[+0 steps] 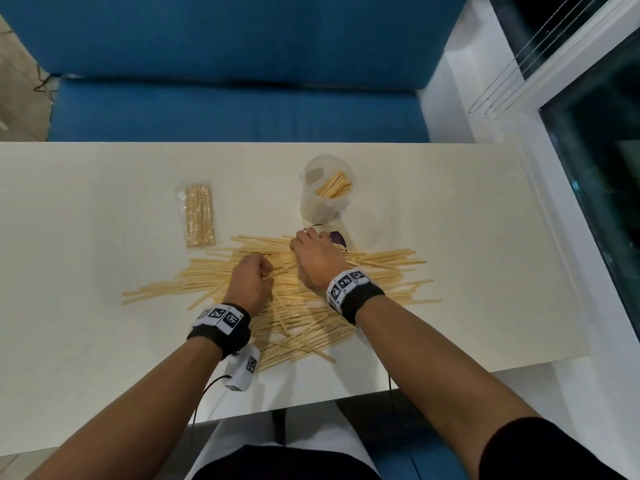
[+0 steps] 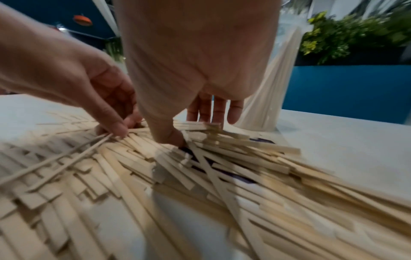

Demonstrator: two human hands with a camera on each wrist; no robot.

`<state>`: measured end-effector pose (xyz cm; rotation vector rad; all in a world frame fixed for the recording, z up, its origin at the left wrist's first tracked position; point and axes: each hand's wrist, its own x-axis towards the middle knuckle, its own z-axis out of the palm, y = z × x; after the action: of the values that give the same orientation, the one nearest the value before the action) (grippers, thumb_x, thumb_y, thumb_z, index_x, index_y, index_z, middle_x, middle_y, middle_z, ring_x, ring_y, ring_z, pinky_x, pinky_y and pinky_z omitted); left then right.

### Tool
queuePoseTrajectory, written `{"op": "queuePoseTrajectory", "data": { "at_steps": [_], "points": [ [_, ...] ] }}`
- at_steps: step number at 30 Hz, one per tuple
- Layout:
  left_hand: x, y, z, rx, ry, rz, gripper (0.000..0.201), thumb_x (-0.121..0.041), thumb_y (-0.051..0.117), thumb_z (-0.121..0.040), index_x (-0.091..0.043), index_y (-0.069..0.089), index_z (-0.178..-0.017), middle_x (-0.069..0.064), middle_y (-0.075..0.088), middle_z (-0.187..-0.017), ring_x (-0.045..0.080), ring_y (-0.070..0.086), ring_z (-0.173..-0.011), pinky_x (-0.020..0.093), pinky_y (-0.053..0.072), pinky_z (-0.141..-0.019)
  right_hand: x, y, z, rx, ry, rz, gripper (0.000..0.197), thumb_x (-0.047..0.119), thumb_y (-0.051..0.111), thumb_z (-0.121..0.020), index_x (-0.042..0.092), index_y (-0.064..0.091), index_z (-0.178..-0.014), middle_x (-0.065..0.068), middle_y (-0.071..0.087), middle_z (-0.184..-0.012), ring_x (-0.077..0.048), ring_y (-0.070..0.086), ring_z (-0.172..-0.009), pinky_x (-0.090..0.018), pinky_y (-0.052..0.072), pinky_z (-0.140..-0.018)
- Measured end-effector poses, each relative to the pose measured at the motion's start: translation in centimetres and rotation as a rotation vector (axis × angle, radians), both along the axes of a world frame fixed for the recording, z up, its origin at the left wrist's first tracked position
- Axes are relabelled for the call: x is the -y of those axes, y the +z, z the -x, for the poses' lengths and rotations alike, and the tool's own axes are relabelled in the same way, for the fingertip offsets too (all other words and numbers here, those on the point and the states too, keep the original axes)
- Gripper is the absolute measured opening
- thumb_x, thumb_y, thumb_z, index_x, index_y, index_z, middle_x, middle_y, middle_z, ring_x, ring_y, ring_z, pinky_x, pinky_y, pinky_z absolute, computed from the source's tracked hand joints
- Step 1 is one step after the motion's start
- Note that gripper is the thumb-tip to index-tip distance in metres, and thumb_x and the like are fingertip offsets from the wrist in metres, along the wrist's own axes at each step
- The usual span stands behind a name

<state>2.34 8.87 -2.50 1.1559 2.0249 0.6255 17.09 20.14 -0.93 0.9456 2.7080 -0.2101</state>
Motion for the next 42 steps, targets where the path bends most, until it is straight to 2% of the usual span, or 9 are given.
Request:
{"op": "queuePoseTrajectory", "data": {
  "at_steps": [7,12,18,21,25,29,35,39,42],
  "points": [
    [-0.2,0.6,-0.6,0.101,0.081,-0.063,0.019,-0.001,0.070,-0.086,-0.017,0.061,-0.093,0.006,0.063,-0.090,0.015,0.062,-0.073,0.018,0.046,-0.061,0.1,-0.1,0.3,0.047,-0.032,-0.007,0.043,0.015,0.064,-0.089,0.007,0.052,-0.129,-0.012,0.056,-0.128,-0.031,0.050,-0.121,-0.045,0.042,-0.103],
    [-0.3,1.6,-0.9,0.115,0.139,-0.086,0.008,-0.002,0.064,-0.092,-0.005,0.058,-0.096,0.011,0.062,-0.083,0.012,0.057,-0.062,0.008,0.043,-0.050,-0.2,-0.1,-0.9,0.051,-0.025,-0.001,0.040,0.011,0.059,-0.097,0.004,0.047,-0.135,-0.015,0.053,-0.133,-0.033,0.050,-0.124,-0.045,0.042,-0.105],
    [0.3,2.4,-0.9,0.103,0.192,-0.123,0.008,-0.002,0.057,-0.091,-0.005,0.053,-0.096,0.004,0.056,-0.075,0.016,0.053,-0.063,0.023,0.042,-0.057,0.2,1.2,-2.2,0.012,-0.087,0.011,0.040,0.007,0.056,-0.097,0.005,0.046,-0.136,-0.014,0.059,-0.131,-0.033,0.050,-0.123,-0.045,0.039,-0.105],
    [0.3,2.6,-1.0,0.121,0.213,-0.084,0.007,-0.002,0.057,-0.093,-0.003,0.052,-0.098,0.003,0.053,-0.074,0.013,0.051,-0.059,0.014,0.039,-0.052,-0.2,1.4,-2.6,-0.012,-0.105,0.058,0.057,-0.003,0.063,-0.088,0.007,0.043,-0.141,-0.013,0.057,-0.136,-0.032,0.049,-0.127,-0.045,0.039,-0.108],
    [0.4,2.1,-0.9,0.113,0.169,-0.027,0.009,-0.008,0.061,-0.094,-0.009,0.053,-0.094,0.001,0.056,-0.078,0.011,0.052,-0.066,0.021,0.038,-0.058,-0.7,1.8,-3.0,-0.015,-0.096,0.084,0.065,-0.004,0.064,-0.088,0.005,0.040,-0.147,-0.016,0.051,-0.144,-0.033,0.045,-0.135,-0.045,0.036,-0.113],
    [0.3,2.0,-0.8,0.125,0.177,-0.015,0.008,-0.011,0.060,-0.096,-0.010,0.052,-0.097,0.003,0.059,-0.082,0.012,0.054,-0.068,0.019,0.038,-0.057,-1.2,1.9,-3.8,-0.039,-0.148,0.086,0.051,-0.007,0.051,-0.091,0.005,0.045,-0.140,-0.016,0.053,-0.139,-0.032,0.047,-0.126,-0.042,0.039,-0.107],
    [0.0,2.9,-1.1,0.293,0.317,0.015,0.010,-0.012,0.051,-0.102,-0.009,0.049,-0.112,0.003,0.059,-0.088,0.014,0.056,-0.065,0.009,0.043,-0.044,-1.4,3.4,-4.5,-0.169,-0.377,0.246,0.059,-0.016,0.043,-0.088,0.013,0.042,-0.140,-0.010,0.053,-0.122,-0.029,0.049,-0.107,-0.039,0.045,-0.091],
    [-0.7,2.5,-0.3,0.624,0.486,0.056,0.030,-0.004,0.050,-0.097,-0.007,0.054,-0.126,0.010,0.068,-0.096,0.027,0.061,-0.079,0.040,0.051,-0.066,-1.1,3.4,-3.3,-0.203,-0.357,0.310,0.053,-0.008,0.044,-0.091,0.017,0.040,-0.138,-0.004,0.053,-0.106,-0.028,0.054,-0.094,-0.045,0.053,-0.082],
    [-1.1,3.4,-0.2,0.803,0.562,-0.020,0.054,0.005,0.052,-0.088,-0.005,0.042,-0.140,0.010,0.064,-0.114,0.029,0.065,-0.097,0.049,0.054,-0.085,-0.7,3.4,-2.6,-0.154,-0.336,0.346,0.053,-0.009,0.047,-0.089,0.015,0.041,-0.136,-0.005,0.054,-0.102,-0.029,0.052,-0.095,-0.049,0.054,-0.082]
  ]
}}
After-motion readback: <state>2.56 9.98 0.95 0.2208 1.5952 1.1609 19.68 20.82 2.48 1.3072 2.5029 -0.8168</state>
